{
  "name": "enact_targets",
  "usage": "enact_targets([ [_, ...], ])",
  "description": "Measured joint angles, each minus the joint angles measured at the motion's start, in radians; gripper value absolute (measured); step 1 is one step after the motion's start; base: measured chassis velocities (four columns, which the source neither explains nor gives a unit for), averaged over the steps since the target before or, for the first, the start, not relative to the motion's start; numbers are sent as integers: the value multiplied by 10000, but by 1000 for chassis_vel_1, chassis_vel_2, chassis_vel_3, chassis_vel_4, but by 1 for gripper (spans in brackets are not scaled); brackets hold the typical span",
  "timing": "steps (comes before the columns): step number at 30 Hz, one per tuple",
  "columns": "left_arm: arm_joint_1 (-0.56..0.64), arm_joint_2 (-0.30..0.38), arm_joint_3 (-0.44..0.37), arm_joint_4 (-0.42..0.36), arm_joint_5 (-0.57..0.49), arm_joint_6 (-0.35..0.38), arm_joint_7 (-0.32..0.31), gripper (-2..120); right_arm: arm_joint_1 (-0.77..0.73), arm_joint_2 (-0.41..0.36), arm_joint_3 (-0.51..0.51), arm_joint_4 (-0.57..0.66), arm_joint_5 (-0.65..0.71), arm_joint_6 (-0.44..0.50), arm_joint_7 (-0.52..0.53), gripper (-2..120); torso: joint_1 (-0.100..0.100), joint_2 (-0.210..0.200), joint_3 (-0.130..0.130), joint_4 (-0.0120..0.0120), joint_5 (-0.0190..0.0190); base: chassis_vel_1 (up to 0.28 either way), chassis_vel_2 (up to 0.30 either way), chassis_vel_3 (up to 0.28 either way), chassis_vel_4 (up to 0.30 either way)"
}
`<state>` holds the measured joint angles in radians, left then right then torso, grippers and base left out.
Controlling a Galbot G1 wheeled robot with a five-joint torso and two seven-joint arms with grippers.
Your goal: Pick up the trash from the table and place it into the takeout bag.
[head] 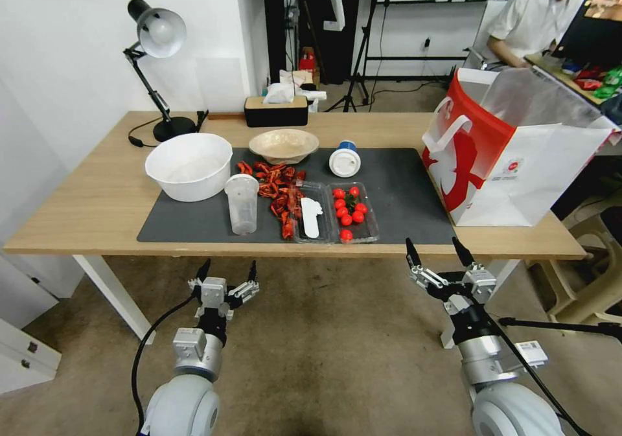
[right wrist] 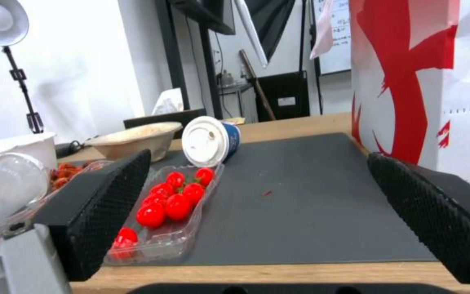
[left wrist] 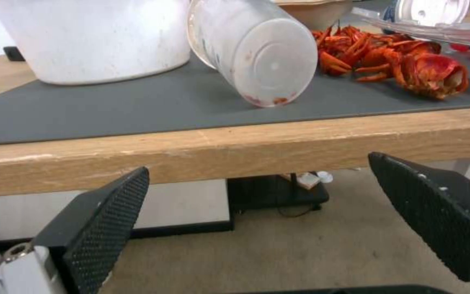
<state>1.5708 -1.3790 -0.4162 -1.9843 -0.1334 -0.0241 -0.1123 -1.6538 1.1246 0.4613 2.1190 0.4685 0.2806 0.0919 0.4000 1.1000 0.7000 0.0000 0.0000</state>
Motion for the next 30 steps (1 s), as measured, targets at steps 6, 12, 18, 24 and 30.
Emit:
enact_targets([
  [6, -1, 4, -1, -9, 7, 7, 0, 100, 10, 5, -23, 0, -13, 0, 14, 100, 0, 0, 0, 0, 0, 0, 0, 0, 0],
  [12, -24, -30, -2, -33, 14, 23, -1, 100, 29, -56, -29, 44, -60, 0, 145, 100, 1, 0, 0, 0, 0, 0, 0, 0, 0],
  [18, -23, -55, -6, -57, 26, 24, -3, 100, 131, -153, -48, 111, -63, 0, 290, 100, 0, 0, 0, 0, -1, 0, 0, 0, 0],
  [24, -23, -68, -59, -69, 31, 27, -4, 100, 630, -416, -230, 226, -8, -453, 502, 100, 0, 1, 0, 0, 1, 0, 0, 0, 0],
  [30, -60, -136, -53, -70, 82, 45, -4, 100, 1699, -847, -541, 309, 262, -1325, 839, 100, 0, 0, 0, 1, 0, 0, 0, 0, 0],
])
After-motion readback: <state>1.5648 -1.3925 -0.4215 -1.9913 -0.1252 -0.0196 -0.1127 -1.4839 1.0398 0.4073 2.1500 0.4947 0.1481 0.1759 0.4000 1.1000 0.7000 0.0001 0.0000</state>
